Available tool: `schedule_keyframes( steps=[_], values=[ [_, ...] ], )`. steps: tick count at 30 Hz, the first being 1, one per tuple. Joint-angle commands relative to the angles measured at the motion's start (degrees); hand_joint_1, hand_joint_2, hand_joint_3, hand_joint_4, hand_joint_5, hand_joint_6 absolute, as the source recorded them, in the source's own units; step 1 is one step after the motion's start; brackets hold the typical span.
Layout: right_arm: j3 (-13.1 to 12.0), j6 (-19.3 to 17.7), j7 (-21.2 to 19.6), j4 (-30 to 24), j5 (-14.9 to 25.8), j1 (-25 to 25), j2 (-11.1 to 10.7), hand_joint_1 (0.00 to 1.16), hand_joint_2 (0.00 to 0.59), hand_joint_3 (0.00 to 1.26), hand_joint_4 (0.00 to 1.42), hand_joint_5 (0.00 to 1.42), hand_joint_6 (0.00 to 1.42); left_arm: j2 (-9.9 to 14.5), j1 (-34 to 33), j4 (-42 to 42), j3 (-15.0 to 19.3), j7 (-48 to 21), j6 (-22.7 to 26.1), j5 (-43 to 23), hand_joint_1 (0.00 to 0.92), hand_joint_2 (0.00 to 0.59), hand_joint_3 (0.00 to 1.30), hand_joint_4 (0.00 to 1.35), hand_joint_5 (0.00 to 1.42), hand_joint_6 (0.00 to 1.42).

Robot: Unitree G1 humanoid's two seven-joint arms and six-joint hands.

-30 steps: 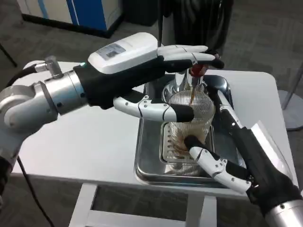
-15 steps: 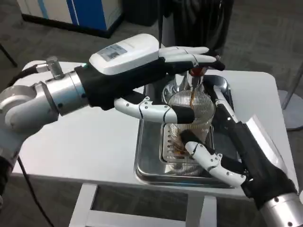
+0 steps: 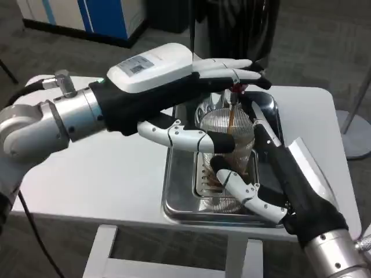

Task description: Grasp the cup under the faucet to collect the drink, then remove the cup.

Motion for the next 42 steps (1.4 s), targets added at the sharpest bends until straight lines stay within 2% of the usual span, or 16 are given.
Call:
schedule_keyframes(
  steps=[1, 10, 17, 35, 42],
  values=[
    [0.2, -0.3, -1.8, 1.5, -1.0, -0.8, 0.5, 0.46, 0.333, 0.00, 0.00, 0.00, 0.00, 0.2, 1.2, 1.1, -2.5, -2.5, -0.3, 3.7, 0.000, 0.172, 0.18, 0.09, 0.09, 0.37],
    [-1.5, -0.6, -3.6, 1.1, -0.9, -0.6, 0.0, 0.46, 0.333, 0.00, 0.00, 0.00, 0.00, -0.3, 0.8, 2.2, -2.7, -2.1, -0.6, 3.9, 0.000, 0.172, 0.18, 0.09, 0.09, 0.37],
    [-2.4, -0.7, -4.3, 2.8, -0.8, -1.5, -0.1, 0.46, 0.333, 0.00, 0.00, 0.00, 0.00, -0.1, 0.3, 2.8, -2.9, -1.8, -0.8, 3.8, 0.000, 0.172, 0.18, 0.09, 0.09, 0.37],
    [-3.2, -3.6, -8.6, 10.0, -0.1, -2.7, 0.4, 0.48, 0.323, 0.00, 0.00, 0.00, 0.00, 0.5, 0.3, 2.8, -2.6, -2.0, -1.0, 3.3, 0.000, 0.167, 0.18, 0.09, 0.09, 0.37],
    [-2.8, -7.0, -9.7, 14.3, 1.7, -3.2, 1.2, 0.47, 0.304, 0.00, 0.00, 0.00, 0.00, 0.9, 0.5, 2.5, -2.4, -2.4, -1.0, 3.0, 0.000, 0.167, 0.18, 0.09, 0.09, 0.37]
  ],
)
